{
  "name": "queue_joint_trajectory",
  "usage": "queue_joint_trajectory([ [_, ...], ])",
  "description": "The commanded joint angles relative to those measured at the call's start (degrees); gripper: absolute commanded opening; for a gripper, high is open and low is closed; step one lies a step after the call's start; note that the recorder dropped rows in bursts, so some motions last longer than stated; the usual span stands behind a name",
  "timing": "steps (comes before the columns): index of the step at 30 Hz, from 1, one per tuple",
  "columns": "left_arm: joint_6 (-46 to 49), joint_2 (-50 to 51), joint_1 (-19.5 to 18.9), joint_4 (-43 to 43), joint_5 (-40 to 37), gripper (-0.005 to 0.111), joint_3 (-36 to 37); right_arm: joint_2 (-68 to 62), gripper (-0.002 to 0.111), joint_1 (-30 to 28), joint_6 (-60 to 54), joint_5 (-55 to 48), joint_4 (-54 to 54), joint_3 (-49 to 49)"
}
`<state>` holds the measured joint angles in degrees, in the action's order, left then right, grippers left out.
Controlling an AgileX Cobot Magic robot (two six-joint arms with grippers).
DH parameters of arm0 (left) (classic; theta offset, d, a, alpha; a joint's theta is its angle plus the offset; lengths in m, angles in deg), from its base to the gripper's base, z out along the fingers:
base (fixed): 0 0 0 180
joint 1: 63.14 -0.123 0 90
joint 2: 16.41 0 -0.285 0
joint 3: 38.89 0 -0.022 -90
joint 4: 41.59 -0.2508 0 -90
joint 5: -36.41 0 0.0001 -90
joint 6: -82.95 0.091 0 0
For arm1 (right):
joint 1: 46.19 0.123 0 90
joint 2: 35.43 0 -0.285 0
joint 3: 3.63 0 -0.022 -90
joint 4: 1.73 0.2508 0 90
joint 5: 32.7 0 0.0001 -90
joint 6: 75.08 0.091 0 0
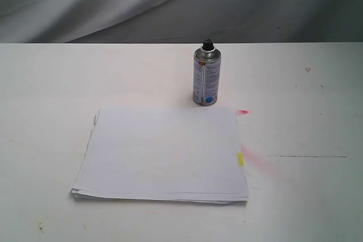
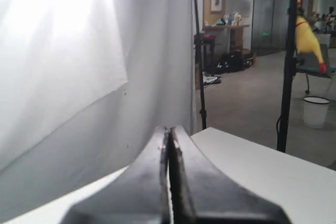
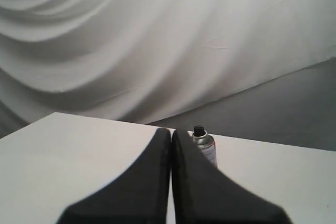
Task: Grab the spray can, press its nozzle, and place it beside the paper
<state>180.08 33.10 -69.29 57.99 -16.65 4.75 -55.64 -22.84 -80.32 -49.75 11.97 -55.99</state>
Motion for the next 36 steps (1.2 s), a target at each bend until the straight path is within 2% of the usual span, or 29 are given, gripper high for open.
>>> queue_joint_trajectory([
  [1, 1.07, 7.09, 2.04, 0.37, 1.61, 0.000, 0.40, -3.17, 0.000, -0.02, 0.29, 15.44, 1.55, -10.01],
  [3, 1.07, 9.25, 3.41, 0.37, 0.84, 0.000, 0.40, -4.67, 0.000, -0.02, 1.13, 19.56, 2.87, -13.07],
  [6, 0.62, 10.64, 4.80, 0.37, 0.44, 0.000, 0.40, -5.35, 0.000, -0.02, 1.19, 19.07, 4.62, -15.14],
  [21, 0.38, 11.06, 4.81, 0.37, 0.81, 0.000, 0.40, -5.35, 0.000, -0.02, 1.19, 18.46, 6.48, -17.67],
  [24, 0.38, 11.06, 6.49, 0.37, 2.33, 0.000, 0.40, -5.35, 0.000, -0.02, 1.19, 18.46, 6.48, -17.67],
  [28, 0.38, 6.78, 12.91, 0.37, 12.24, 0.000, 0.54, -5.35, 0.000, -0.02, 1.19, 18.46, 6.48, -17.67],
  [31, 3.33, 1.12, 16.62, -1.86, 23.57, 0.000, 1.23, -5.35, 0.000, -0.02, 1.19, 18.46, 6.48, -17.67],
  [36, -0.64, -8.70, 21.13, -2.44, 42.78, 0.000, 7.60, -5.35, 0.000, -0.02, 1.19, 18.46, 6.48, -17.67],
])
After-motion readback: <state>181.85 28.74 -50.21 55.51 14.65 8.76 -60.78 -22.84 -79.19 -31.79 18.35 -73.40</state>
